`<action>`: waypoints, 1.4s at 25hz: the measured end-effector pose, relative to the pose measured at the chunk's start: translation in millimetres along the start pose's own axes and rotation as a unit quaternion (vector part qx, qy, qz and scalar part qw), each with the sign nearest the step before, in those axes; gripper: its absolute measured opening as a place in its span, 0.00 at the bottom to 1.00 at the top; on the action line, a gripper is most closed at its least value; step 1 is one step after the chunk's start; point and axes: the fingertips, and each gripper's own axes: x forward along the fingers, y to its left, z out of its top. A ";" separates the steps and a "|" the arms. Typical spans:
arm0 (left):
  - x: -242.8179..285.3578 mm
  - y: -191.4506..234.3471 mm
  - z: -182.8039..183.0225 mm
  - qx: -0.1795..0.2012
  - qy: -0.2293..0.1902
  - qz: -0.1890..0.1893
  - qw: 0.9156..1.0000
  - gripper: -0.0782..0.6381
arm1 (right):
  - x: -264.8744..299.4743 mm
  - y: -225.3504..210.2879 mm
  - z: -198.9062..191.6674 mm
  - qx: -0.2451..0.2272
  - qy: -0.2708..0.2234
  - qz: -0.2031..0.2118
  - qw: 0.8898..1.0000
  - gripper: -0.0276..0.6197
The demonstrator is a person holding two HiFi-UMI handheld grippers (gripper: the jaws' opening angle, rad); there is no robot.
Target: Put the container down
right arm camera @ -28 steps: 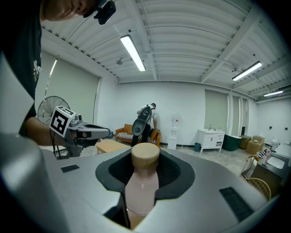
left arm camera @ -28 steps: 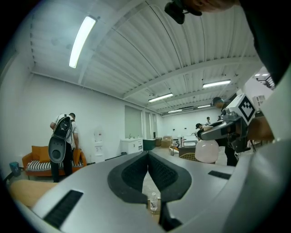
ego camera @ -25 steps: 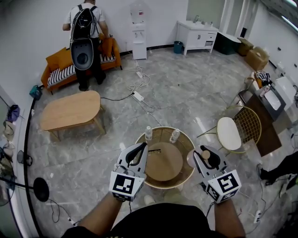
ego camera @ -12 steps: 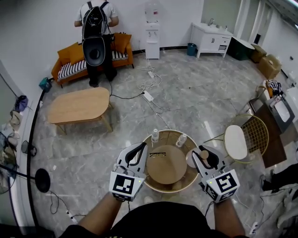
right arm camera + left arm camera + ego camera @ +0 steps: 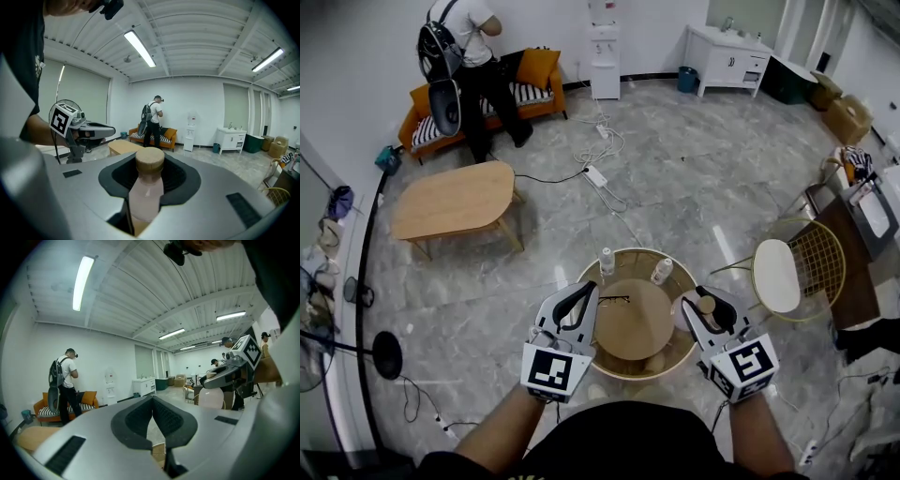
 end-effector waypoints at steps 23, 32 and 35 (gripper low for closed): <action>29.5 -22.5 -59.3 0.018 0.021 -0.013 1.000 0.13 | 27.6 9.3 -84.3 0.019 0.042 0.020 0.999 0.25; 44.2 -37.9 -81.4 0.023 0.030 -0.027 0.999 0.13 | 41.9 2.3 -112.8 0.019 0.048 0.023 0.998 0.25; 48.3 -44.7 -90.0 0.017 0.035 -0.026 0.999 0.13 | 44.2 -3.3 -125.8 0.020 0.056 0.022 0.998 0.25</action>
